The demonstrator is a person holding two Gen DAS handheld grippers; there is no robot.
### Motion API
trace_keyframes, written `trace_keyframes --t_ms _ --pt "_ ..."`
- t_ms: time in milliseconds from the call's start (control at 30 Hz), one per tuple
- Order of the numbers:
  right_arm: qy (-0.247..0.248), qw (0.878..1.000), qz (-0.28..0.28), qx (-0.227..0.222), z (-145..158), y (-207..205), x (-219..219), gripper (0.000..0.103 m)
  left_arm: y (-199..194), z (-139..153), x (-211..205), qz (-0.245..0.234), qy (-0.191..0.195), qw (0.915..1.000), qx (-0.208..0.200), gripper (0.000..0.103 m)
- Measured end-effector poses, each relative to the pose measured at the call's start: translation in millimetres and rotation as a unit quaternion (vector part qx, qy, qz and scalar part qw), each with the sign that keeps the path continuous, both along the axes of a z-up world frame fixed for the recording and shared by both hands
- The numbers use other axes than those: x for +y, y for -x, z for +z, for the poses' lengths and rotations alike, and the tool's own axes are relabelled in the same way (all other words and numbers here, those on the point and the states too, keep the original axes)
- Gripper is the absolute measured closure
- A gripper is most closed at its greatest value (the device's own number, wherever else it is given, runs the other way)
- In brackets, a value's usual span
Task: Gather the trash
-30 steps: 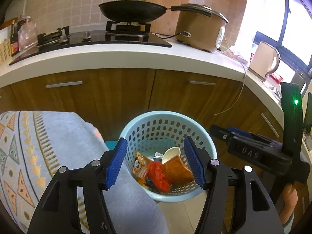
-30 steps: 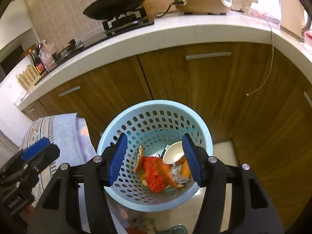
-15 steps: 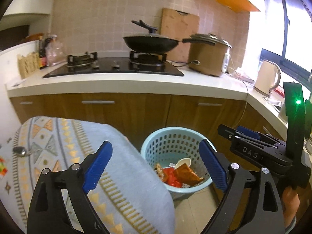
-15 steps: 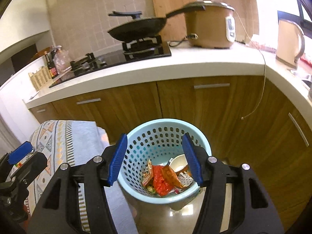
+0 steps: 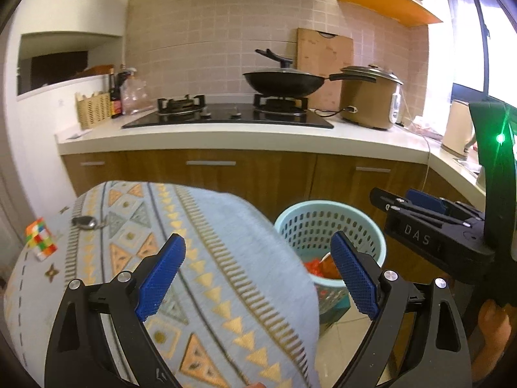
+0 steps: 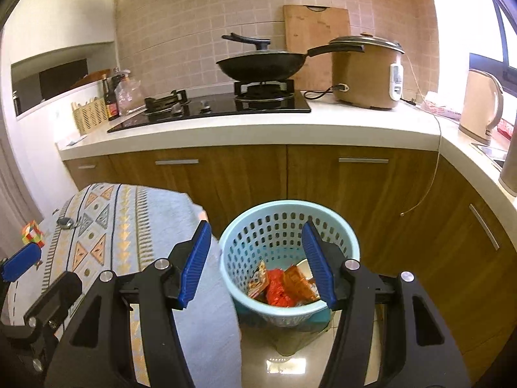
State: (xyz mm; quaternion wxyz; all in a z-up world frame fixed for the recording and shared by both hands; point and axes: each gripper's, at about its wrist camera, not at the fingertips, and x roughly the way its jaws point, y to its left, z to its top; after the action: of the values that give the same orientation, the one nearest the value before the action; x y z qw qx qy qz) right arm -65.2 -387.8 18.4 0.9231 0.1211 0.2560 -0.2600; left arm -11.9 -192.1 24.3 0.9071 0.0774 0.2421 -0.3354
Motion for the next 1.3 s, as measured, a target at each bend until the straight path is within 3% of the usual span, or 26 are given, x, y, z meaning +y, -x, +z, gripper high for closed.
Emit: trace_keyframes --t_ms 267,600,1300 --pt "0.02 1.0 0.007 -0.023 9.7 15.4 29.9 0.046 11.7 -3.0 31.3 0.04 0.006 0.9992 -0.005 0.014" --pt "0.031 0.999 0.002 -0.045 15.0 21.9 37.3 0.043 3.1 -0.9 49.8 0.073 0.011 0.9973 0.002 0.012" --pt "0.035 0.999 0.007 -0.034 9.6 13.5 44.1 0.043 -1.6 -7.5 51.4 0.077 0.004 0.9969 0.012 0.012"
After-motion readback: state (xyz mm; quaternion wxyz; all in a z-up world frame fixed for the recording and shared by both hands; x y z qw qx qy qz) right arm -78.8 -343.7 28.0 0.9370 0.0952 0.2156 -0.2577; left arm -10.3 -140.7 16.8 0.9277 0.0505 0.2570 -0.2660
